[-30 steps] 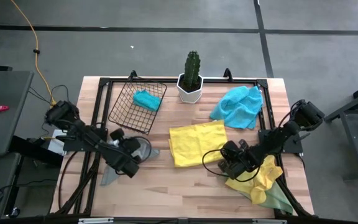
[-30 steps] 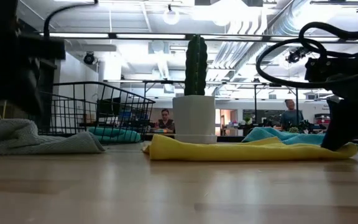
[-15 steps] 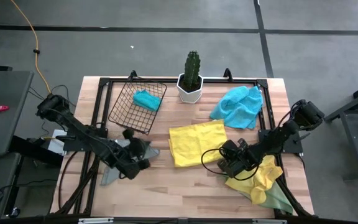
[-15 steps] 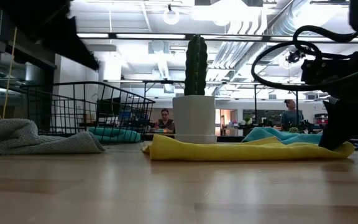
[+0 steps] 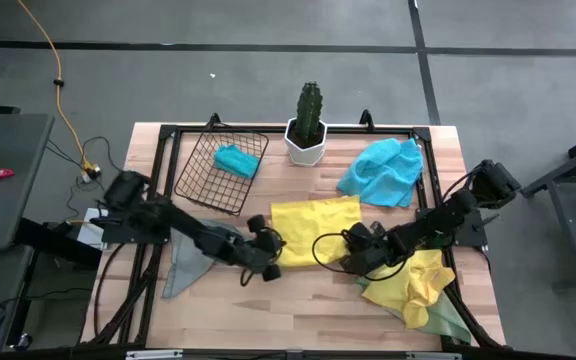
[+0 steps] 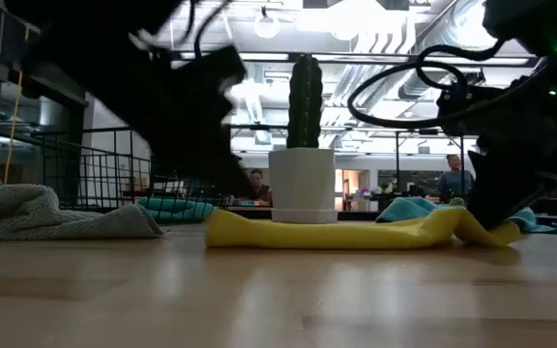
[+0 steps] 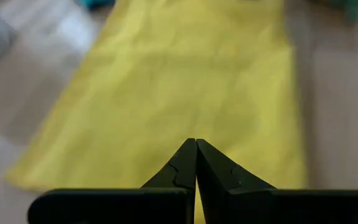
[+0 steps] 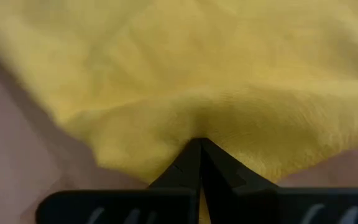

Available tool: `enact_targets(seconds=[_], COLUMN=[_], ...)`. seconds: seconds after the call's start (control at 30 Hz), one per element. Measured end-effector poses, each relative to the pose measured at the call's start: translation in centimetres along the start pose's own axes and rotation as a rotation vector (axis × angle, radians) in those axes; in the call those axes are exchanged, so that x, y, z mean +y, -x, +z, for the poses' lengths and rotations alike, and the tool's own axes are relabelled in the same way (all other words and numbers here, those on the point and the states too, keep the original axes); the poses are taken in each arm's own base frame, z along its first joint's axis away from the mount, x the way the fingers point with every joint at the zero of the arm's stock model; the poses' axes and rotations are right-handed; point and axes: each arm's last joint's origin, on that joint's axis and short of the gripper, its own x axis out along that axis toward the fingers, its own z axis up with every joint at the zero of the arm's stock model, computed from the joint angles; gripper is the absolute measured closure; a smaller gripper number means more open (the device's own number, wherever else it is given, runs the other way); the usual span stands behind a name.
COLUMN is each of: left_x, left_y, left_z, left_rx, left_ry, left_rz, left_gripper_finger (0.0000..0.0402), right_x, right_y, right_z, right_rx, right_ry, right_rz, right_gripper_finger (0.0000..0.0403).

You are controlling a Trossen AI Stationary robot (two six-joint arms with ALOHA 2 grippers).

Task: Fold microfiber towels
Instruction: Fold the left yellow microfiber towel on the table

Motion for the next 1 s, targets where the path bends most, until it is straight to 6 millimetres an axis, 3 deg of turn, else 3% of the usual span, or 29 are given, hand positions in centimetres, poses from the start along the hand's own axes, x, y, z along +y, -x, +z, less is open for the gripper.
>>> enact_targets(seconds=[0.2, 0.5, 0.7, 0.83, 1.0], left_x=[-0.5, -1.7, -1.1, 0.4, 2.4], left_y=[-0.8, 1.5, 3.9, 5.6, 5.2], left_z=[-1.9, -2.5, -0.5, 1.0, 2.5], left_rx=[0.131, 0.179, 0.122, 0.055, 0.008], left_ry=[-0.008, -0.046, -0.04, -0.06, -0.044], left_rz=[-0.03, -0.075, -0.091, 0.019, 0.127], left_gripper_finger=[0.0401, 0.0401, 0.0401, 0.0401, 0.0401], right_x=[0.6, 1.4, 2.8, 3.6, 4.4], right_y=[0.0, 0.9, 3.2, 4.6, 5.4], right_z=[-0.7, -1.8, -0.6, 0.6, 1.7], right_rx=[0.081, 0.159, 0.224, 0.191, 0.06], right_ry=[0.008, 0.043, 0.14, 0.205, 0.257], right_rz=[0.059, 0.074, 0.035, -0.024, -0.06], right_gripper_finger=[0.0403, 0.0403, 0.0403, 0.0403, 0.0403])
